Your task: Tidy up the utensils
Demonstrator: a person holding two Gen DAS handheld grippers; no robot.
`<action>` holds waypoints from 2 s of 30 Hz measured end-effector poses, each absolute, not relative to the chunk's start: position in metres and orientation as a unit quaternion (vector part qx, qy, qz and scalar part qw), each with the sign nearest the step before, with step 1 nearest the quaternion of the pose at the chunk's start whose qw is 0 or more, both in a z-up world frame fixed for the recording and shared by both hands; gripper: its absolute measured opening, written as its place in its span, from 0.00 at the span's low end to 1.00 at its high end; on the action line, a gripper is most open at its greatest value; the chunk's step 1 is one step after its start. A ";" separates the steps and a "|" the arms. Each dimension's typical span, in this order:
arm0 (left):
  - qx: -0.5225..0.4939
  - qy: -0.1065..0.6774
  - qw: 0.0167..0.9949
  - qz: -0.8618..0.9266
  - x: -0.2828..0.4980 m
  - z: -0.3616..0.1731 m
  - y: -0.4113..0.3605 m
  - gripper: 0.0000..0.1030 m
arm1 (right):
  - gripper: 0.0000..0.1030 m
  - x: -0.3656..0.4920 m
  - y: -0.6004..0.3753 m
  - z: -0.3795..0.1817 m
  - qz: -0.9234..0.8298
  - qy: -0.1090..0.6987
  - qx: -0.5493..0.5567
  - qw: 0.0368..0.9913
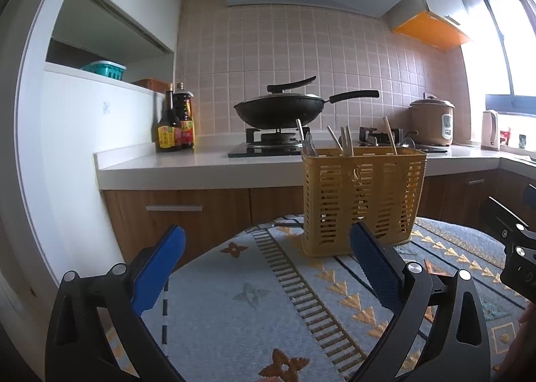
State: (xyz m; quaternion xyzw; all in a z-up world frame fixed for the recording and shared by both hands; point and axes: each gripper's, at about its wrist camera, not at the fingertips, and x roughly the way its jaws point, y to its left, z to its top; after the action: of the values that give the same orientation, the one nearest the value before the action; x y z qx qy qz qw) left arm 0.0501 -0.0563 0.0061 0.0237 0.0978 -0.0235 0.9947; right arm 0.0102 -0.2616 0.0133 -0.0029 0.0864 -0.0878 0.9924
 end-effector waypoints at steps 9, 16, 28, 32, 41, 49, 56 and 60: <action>0.024 0.101 0.994 -0.023 0.052 0.006 -0.056 0.93 | 0.93 0.011 -0.263 0.014 -0.089 0.087 0.002 0.992; 0.024 0.101 0.994 -0.023 0.051 0.006 -0.056 0.93 | 0.93 0.012 -0.260 0.014 -0.088 0.090 -0.007 0.992; 0.024 0.100 0.994 -0.023 0.051 0.006 -0.056 0.93 | 0.93 0.012 -0.258 0.013 -0.083 0.090 -0.010 0.992; 0.025 0.100 0.994 -0.023 0.051 0.006 -0.057 0.93 | 0.93 0.012 -0.257 0.013 -0.082 0.091 -0.010 0.992; 0.025 0.101 0.994 -0.024 0.050 0.005 -0.057 0.93 | 0.93 0.013 -0.258 0.014 -0.082 0.094 -0.008 0.992; 0.024 0.100 0.994 -0.023 0.050 0.004 -0.057 0.93 | 0.93 0.014 -0.259 0.013 -0.081 0.095 -0.006 0.992; 0.026 0.101 0.994 -0.026 0.051 0.004 -0.057 0.93 | 0.93 0.014 -0.260 0.013 -0.082 0.097 -0.006 0.992; 0.027 0.101 0.994 -0.026 0.051 0.003 -0.058 0.93 | 0.93 0.016 -0.259 0.012 -0.081 0.101 -0.007 0.992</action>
State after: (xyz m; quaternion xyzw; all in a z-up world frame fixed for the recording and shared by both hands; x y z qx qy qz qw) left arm 0.0512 -0.0575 0.0032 0.0272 0.1013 -0.0265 0.9941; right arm 0.0157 -0.2589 0.0115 -0.0071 0.1010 -0.0805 0.9916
